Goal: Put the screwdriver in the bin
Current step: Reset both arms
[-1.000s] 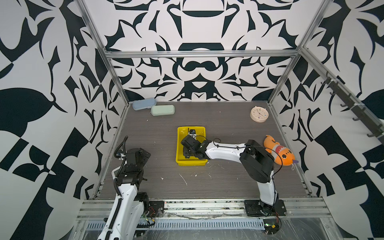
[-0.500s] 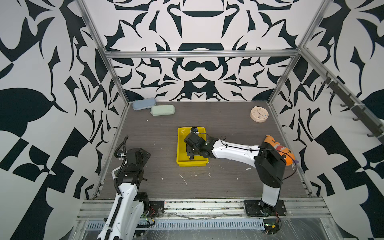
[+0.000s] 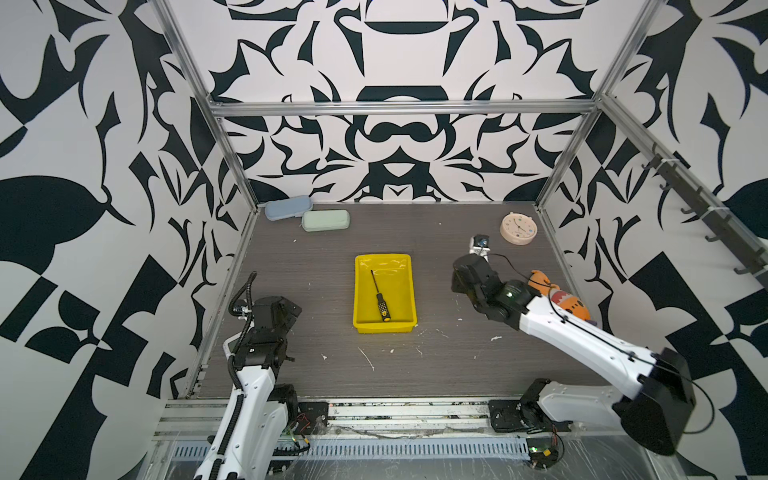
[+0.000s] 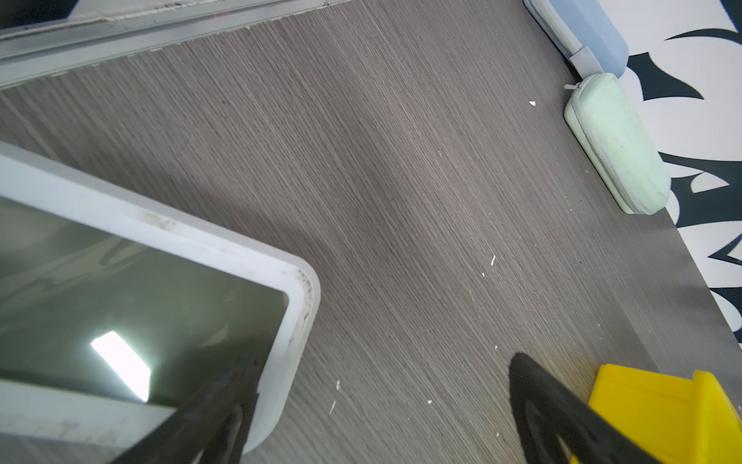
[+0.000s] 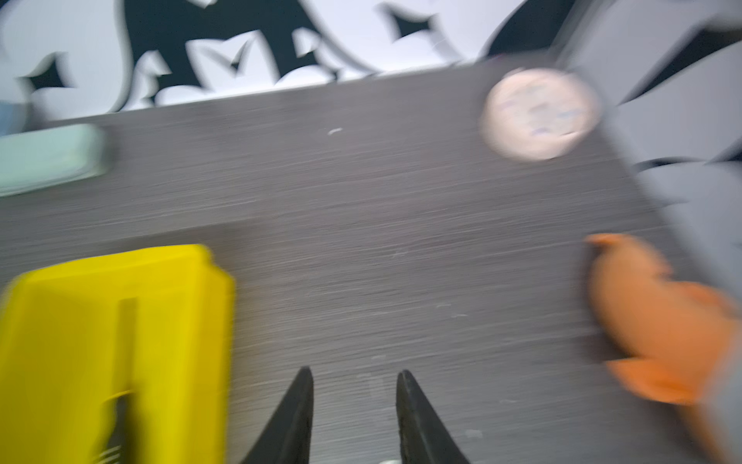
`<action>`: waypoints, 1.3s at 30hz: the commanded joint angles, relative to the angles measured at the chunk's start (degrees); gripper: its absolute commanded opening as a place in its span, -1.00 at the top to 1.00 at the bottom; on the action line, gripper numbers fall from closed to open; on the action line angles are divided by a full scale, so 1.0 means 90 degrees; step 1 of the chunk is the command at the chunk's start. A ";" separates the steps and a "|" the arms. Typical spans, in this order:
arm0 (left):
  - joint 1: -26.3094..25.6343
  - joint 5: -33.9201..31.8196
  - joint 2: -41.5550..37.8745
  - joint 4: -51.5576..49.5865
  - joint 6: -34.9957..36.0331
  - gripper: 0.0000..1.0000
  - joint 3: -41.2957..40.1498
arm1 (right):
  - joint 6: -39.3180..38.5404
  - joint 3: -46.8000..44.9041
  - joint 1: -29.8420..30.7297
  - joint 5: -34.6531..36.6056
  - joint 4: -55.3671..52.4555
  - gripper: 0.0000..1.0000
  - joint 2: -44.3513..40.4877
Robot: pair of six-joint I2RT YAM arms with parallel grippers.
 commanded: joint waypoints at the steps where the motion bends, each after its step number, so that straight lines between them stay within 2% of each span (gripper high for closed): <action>1: 0.0024 -0.0092 -0.0002 -0.0073 -0.0114 -0.99 0.0009 | -0.1492 -0.1040 -0.0099 0.1620 0.1362 0.13 -0.0854; 3: 0.0024 -0.0074 -0.0027 -0.0102 -0.0107 -0.99 0.0018 | -0.2393 -0.1862 -0.0102 0.1525 0.2403 0.01 -0.1285; 4: 0.0018 -0.0063 -0.0042 -0.0107 -0.0109 -0.99 0.0004 | -0.2716 -0.2280 -0.0111 0.1527 0.2915 -0.11 -0.1459; 7: 0.0024 -0.0058 -0.0087 -0.0008 -0.0112 -0.99 -0.0049 | -0.3906 -0.3398 -0.0270 0.1442 0.4821 -0.25 -0.1634; 9: 0.0024 -0.0046 -0.0073 0.0035 -0.0115 -1.00 -0.0068 | -0.4243 -0.3802 -0.0617 0.1284 0.5598 -0.27 -0.1445; 11: 0.0023 -0.0025 -0.0020 0.0022 -0.0113 -1.00 -0.0047 | -0.4130 -0.3858 -0.1038 0.0829 0.5549 -0.27 -0.1118; 14: 0.0024 -0.0046 0.0060 -0.0039 -0.0111 -1.00 0.0003 | -0.4096 -0.3707 -0.1339 0.0334 0.5511 -0.38 -0.0373; 18: 0.0022 -0.0058 0.0095 -0.0032 -0.0116 -1.00 0.0014 | -0.4471 -0.3524 -0.1619 0.0398 0.6460 -0.48 0.0746; 23: 0.0024 -0.0051 0.0132 0.0014 -0.0110 -1.00 0.0009 | -0.4558 -0.3066 -0.2325 -0.0100 0.7305 -0.53 0.1792; 25: 0.0024 -0.0061 0.0171 0.0012 -0.0109 -1.00 0.0023 | -0.4400 -0.2814 -0.2544 -0.0113 0.7329 -0.63 0.2091; 27: 0.0017 -0.0067 0.0200 -0.0004 -0.0115 -1.00 0.0040 | -0.4027 -0.2504 -0.2719 -0.0179 0.6850 -0.67 0.2214; 28: 0.0023 -0.0072 0.0212 -0.0019 -0.0108 -1.00 0.0056 | -0.3784 -0.2652 -0.2830 -0.0325 0.7245 -0.70 0.2351; 29: 0.0024 -0.0073 0.0216 -0.0027 -0.0121 -1.00 0.0053 | -0.3960 -0.2925 -0.2984 -0.0548 0.8174 -0.69 0.2577; 30: 0.0024 -0.0073 0.0215 -0.0032 -0.0125 -1.00 0.0054 | -0.3828 -0.2972 -0.3067 -0.0458 0.8044 -0.69 0.2439; 32: 0.0024 -0.0078 0.0205 -0.0018 -0.0121 -1.00 0.0048 | -0.3383 -0.3077 -0.3388 -0.1121 0.7766 -0.64 0.2249; 34: 0.0019 -0.0064 0.0197 0.0004 -0.0121 -1.00 0.0034 | -0.3424 -0.3320 -0.3471 -0.1375 0.8373 -0.67 0.2610; 35: 0.0019 -0.0072 0.0195 0.0014 -0.0131 -1.00 0.0023 | -0.3660 -0.3495 -0.3471 -0.1355 0.9248 -0.54 0.2843; 36: 0.0019 -0.0064 0.0205 0.0026 -0.0127 -1.00 0.0030 | -0.3676 -0.3543 -0.3431 -0.1346 0.9178 -0.31 0.2718; 37: 0.0024 -0.0073 0.0220 0.0037 -0.0134 -1.00 0.0030 | -0.3484 -0.3563 -0.3425 -0.1368 0.8923 -0.69 0.2572; 38: 0.0023 -0.0073 0.0242 0.0046 -0.0158 -0.99 0.0025 | -0.3513 -0.3613 -0.3423 -0.1384 0.9006 -0.97 0.2596; 39: 0.0023 -0.0072 0.0261 0.0038 -0.0199 -0.99 0.0030 | -0.3580 -0.3632 -0.3401 -0.1392 0.9212 -0.97 0.2679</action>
